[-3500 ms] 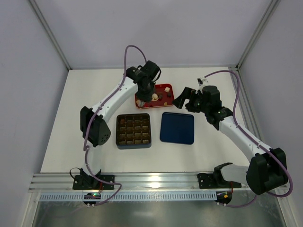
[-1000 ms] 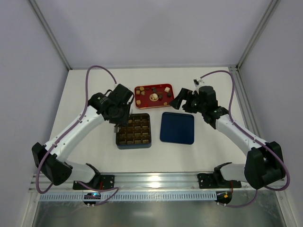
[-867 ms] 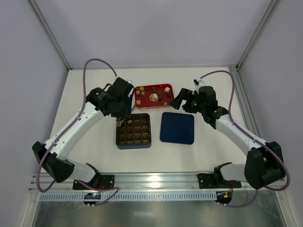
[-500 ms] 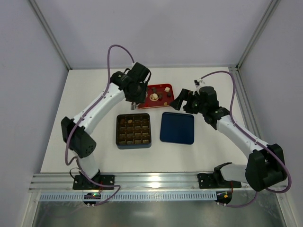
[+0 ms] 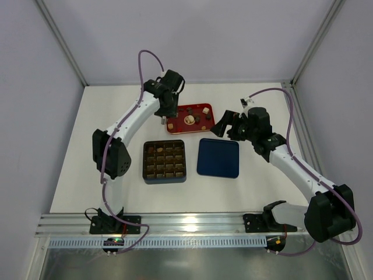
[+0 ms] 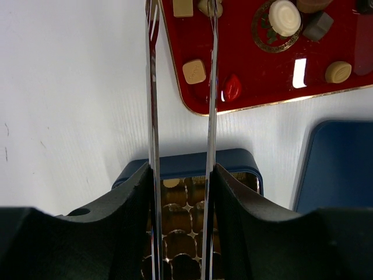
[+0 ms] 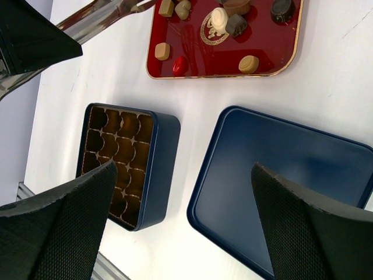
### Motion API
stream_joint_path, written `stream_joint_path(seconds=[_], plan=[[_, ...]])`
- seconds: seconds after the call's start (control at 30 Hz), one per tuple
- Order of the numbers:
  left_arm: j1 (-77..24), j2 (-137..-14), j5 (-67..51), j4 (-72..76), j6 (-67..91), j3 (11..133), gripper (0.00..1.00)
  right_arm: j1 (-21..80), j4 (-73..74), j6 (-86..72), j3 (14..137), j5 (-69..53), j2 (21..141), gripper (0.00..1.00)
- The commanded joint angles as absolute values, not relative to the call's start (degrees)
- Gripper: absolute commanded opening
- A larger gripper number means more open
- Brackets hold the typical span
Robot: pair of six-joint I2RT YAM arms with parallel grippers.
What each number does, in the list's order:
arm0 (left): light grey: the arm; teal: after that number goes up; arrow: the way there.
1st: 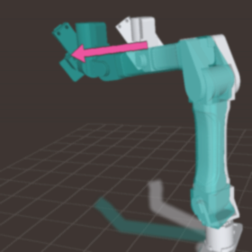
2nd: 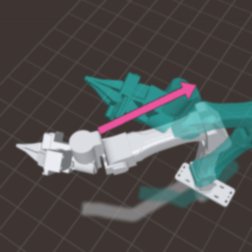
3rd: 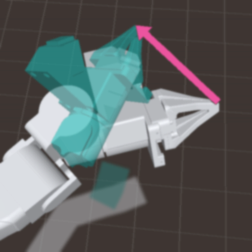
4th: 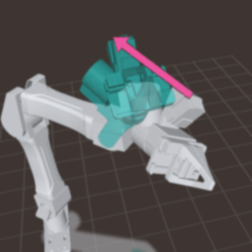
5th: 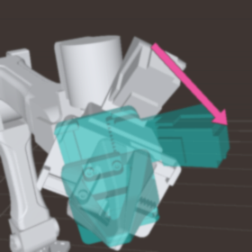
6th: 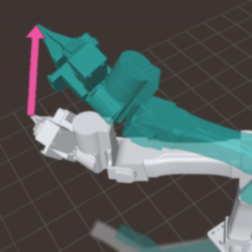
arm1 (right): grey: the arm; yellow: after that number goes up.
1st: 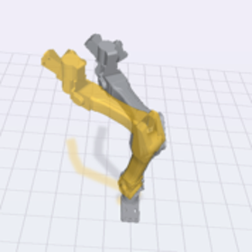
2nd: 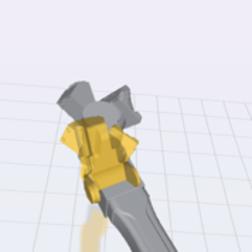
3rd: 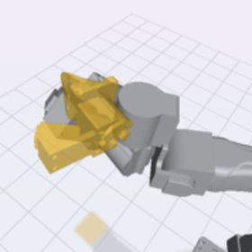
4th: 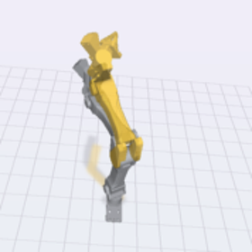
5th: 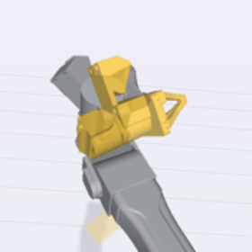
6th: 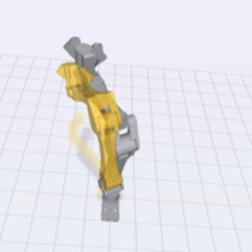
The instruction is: Pack the chocolate
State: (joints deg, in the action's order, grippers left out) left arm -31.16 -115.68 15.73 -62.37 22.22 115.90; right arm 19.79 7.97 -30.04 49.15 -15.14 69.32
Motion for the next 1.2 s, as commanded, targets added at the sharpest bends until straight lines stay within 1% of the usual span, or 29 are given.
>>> stream_joint_path(seconds=[0.0, 1.17], plan=[[-30.76, -116.45, 16.7, -60.03, 20.83, 118.65, 0.44, 20.13, 7.3, -29.09, 49.66, -14.33, 68.03, 0.96], [-29.36, -120.41, 14.06, -57.66, 20.04, 115.05, 0.4, 20.13, 6.94, -29.53, 49.92, -14.33, 69.26, 0.95]])
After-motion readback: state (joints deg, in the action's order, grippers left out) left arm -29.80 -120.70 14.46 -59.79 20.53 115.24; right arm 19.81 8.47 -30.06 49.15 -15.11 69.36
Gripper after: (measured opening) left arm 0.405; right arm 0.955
